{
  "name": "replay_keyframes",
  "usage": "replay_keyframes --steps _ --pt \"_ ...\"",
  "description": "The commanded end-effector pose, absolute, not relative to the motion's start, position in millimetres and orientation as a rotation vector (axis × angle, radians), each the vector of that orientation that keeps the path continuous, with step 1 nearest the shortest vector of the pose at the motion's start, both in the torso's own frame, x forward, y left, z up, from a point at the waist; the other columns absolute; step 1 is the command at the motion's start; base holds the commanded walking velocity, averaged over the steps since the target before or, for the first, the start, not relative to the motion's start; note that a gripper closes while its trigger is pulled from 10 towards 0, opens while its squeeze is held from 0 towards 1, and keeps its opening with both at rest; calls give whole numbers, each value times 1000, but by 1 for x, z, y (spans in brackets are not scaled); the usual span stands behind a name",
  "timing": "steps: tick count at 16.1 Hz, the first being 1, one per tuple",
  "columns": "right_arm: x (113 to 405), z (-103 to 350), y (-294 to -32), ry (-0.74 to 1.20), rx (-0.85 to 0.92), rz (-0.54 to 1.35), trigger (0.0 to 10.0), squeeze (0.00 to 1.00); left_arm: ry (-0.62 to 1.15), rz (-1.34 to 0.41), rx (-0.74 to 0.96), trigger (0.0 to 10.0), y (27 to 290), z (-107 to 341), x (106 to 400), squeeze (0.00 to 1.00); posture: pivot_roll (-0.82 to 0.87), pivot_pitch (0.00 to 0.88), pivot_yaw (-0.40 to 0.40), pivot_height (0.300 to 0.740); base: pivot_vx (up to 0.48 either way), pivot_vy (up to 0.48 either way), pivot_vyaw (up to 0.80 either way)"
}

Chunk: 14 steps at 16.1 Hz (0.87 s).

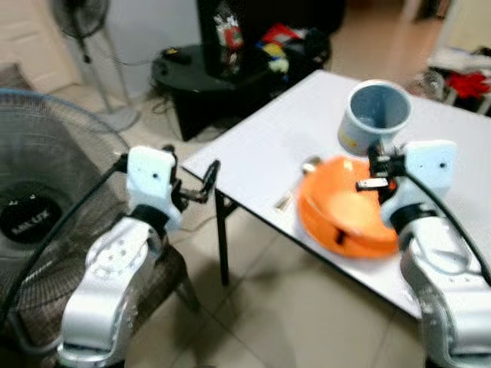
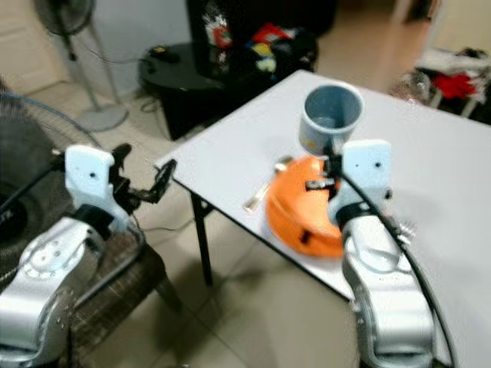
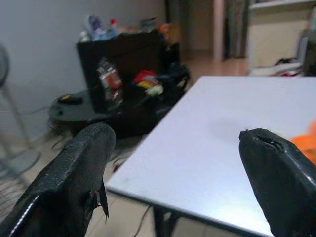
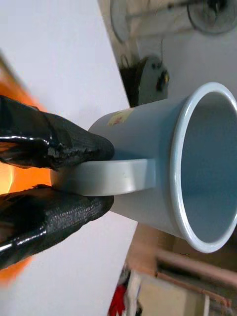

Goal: Setting the table

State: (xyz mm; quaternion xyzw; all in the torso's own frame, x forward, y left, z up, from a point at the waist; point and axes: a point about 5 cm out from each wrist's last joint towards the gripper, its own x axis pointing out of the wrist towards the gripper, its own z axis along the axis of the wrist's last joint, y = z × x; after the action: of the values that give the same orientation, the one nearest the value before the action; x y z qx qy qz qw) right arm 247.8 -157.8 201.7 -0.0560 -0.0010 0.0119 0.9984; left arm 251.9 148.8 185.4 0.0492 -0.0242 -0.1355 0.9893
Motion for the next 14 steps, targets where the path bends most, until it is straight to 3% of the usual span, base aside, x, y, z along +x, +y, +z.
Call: replay_keyframes --steps 1,3,13,14 --pt "247 207 -159 -19 -124 17 10000 0 -43 -286 94 10000 148 185 253 0 -19 0 35 740 341 0 0" --pt "247 206 -159 -15 -122 16 10000 0 -42 -293 96 10000 147 185 253 0 -19 0 36 740 341 0 0" --pt "246 201 -163 33 -115 -18 10000 0 -30 -358 102 10000 143 184 251 0 -22 0 50 740 332 0 -800" --pt "245 199 -164 44 -116 -22 10000 0 -28 -384 105 10000 141 184 250 0 -24 0 53 740 292 0 0"
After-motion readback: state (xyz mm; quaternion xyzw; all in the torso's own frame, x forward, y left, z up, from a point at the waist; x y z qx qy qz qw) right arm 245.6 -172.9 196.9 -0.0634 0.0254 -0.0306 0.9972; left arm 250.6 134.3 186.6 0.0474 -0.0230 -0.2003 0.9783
